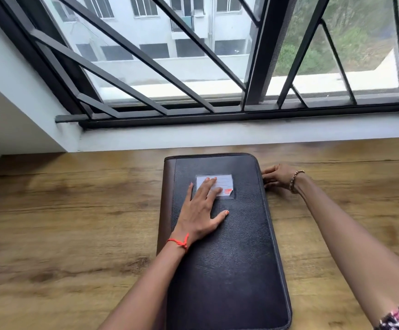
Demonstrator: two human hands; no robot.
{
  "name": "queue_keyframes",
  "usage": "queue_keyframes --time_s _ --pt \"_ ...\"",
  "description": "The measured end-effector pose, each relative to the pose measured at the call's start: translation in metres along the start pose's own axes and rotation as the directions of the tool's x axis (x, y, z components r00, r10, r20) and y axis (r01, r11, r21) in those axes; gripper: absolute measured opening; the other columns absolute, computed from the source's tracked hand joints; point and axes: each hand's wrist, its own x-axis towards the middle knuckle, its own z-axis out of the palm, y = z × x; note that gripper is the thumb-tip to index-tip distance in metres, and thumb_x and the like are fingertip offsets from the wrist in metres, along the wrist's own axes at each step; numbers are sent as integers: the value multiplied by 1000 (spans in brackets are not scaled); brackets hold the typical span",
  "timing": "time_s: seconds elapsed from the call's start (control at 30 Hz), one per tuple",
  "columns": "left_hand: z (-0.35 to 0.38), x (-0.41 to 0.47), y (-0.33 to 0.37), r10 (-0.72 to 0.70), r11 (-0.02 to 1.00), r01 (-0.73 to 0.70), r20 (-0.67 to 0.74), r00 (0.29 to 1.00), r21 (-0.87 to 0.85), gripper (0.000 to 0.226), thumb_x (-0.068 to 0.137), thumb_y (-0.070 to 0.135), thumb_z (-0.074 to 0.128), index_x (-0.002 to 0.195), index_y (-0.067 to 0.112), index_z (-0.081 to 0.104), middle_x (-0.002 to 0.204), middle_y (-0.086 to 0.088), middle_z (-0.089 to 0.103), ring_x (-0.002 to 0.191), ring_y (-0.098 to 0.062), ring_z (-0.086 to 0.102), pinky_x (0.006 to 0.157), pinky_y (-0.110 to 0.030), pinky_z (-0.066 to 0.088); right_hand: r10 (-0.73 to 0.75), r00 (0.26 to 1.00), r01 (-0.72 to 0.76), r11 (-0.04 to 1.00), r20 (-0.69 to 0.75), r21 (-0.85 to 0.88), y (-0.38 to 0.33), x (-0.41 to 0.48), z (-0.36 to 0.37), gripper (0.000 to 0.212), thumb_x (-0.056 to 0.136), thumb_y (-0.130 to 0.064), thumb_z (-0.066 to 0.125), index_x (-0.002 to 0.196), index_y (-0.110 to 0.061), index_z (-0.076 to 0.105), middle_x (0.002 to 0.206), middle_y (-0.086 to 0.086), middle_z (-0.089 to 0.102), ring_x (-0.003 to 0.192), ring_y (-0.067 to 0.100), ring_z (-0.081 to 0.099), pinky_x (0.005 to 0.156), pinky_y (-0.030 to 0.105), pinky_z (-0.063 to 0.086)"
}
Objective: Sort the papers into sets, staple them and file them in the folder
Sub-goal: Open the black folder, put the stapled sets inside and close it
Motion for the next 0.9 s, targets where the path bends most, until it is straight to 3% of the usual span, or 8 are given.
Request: queue_keyframes --time_s 0.13,0.33,0.53,0.67,0.8,0.9 --pt "2 0 0 -3 1000 3 -11 1000 1 73 78 65 24 137 24 39 155 4 20 144 -10 11 116 -39 -7 -12 1000 12 999 4 -30 -9 13 -5 14 84 12 53 95 9 62 55 2 69 44 9 63 46 15 52" --pt "3 -1 0 4 1000 -4 -42 999 -6 68 81 62 29 134 23 43 153 3 26 143 -13 18 116 -41 -1 -17 1000 18 996 19 -92 -31 29 -8 11 86 11 51 88 10 62 51 1 67 41 7 61 45 13 51" --pt "3 0 -3 3 1000 -4 -48 999 -29 66 81 62 31 134 24 43 153 5 27 143 -10 17 116 -40 -3 13 998 3 972 66 -236 -53 46 -13 16 84 9 56 74 -1 64 53 0 68 45 6 62 45 13 50" --pt "3 4 -7 4 999 -7 -83 997 -40 60 81 59 39 127 23 50 146 5 39 137 -10 33 112 -36 7 50 997 -26 941 63 -339 -69 64 -12 20 84 9 56 72 -4 66 51 -1 66 46 4 61 46 14 51" --pt "-1 8 -19 -40 999 37 -105 994 -38 61 81 59 38 130 23 48 150 4 34 139 -11 28 115 -32 10 126 985 -45 851 119 -524 -86 81 -3 41 83 11 57 53 -13 72 49 -2 65 44 5 59 44 14 50" --pt "-1 9 -25 -97 995 98 -105 990 9 65 80 62 36 133 26 46 152 3 30 142 -14 22 116 -39 7 142 982 -12 712 126 -702 -105 88 12 32 83 7 58 66 -17 70 50 -9 65 48 6 61 48 13 51"
